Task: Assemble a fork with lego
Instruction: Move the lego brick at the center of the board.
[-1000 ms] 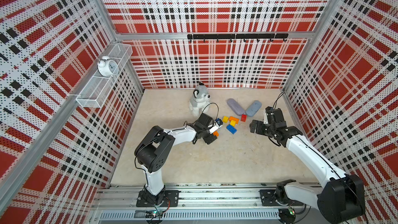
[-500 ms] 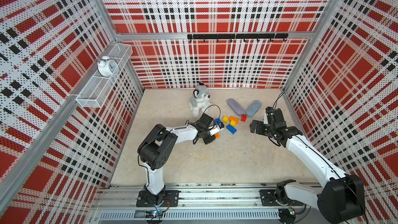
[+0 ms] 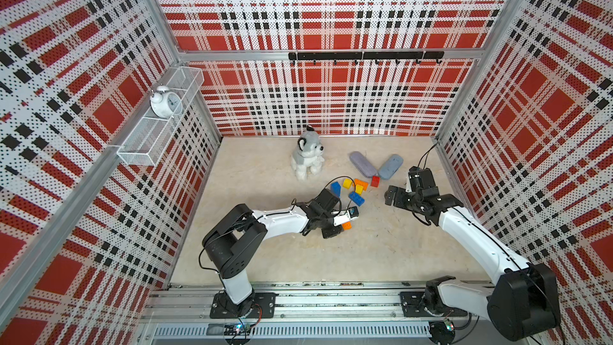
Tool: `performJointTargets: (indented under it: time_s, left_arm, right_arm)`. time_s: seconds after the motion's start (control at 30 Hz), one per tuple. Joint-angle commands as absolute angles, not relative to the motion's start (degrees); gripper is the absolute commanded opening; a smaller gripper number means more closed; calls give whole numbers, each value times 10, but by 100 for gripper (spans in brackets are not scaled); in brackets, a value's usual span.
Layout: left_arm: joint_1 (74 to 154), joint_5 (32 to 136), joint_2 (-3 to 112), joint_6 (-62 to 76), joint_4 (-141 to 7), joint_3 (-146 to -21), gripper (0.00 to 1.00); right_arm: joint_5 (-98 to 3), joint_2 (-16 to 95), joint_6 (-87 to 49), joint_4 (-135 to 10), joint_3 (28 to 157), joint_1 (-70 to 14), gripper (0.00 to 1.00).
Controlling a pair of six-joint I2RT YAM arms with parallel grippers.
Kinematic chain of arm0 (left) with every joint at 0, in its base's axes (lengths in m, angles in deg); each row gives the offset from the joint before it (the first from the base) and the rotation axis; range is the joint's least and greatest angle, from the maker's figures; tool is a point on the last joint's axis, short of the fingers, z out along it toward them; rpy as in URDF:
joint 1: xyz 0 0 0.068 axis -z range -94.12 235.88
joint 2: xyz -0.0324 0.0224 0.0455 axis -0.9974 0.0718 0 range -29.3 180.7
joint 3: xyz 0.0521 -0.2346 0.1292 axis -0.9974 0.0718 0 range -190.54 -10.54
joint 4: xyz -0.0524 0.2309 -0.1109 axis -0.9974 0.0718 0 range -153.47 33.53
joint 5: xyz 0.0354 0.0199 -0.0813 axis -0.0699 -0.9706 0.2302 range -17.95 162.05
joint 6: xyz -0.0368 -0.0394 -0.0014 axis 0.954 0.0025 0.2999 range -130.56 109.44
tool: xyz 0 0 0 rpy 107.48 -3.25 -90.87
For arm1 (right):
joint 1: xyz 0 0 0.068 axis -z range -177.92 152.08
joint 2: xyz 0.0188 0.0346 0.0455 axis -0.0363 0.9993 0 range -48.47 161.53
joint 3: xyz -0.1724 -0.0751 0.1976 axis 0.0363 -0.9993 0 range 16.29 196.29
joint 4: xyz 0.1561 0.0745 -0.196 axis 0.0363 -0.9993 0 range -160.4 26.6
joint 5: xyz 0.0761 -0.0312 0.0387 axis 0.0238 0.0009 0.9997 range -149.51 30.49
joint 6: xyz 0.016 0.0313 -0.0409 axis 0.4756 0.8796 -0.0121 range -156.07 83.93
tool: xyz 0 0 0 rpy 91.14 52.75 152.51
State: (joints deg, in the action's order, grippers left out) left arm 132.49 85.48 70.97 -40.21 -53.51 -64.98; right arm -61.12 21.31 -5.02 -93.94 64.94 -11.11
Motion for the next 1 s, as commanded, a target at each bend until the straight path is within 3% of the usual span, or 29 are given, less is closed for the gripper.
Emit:
performJointTargets:
  time_s: [0.0, 0.67, 0.97]
  left_arm:
    - [1327, 859, 727, -389, -559, -645, 29]
    - [1319, 849, 696, -389, -569, -643, 58]
    - [1256, 863, 469, -297, -709, -525, 76]
  right_arm:
    - [-621, 221, -13, -946, 648, -108, 100]
    - [-588, 258, -39, -966, 675, -110, 99]
    - [-618, 397, -19, -959, 777, -185, 79]
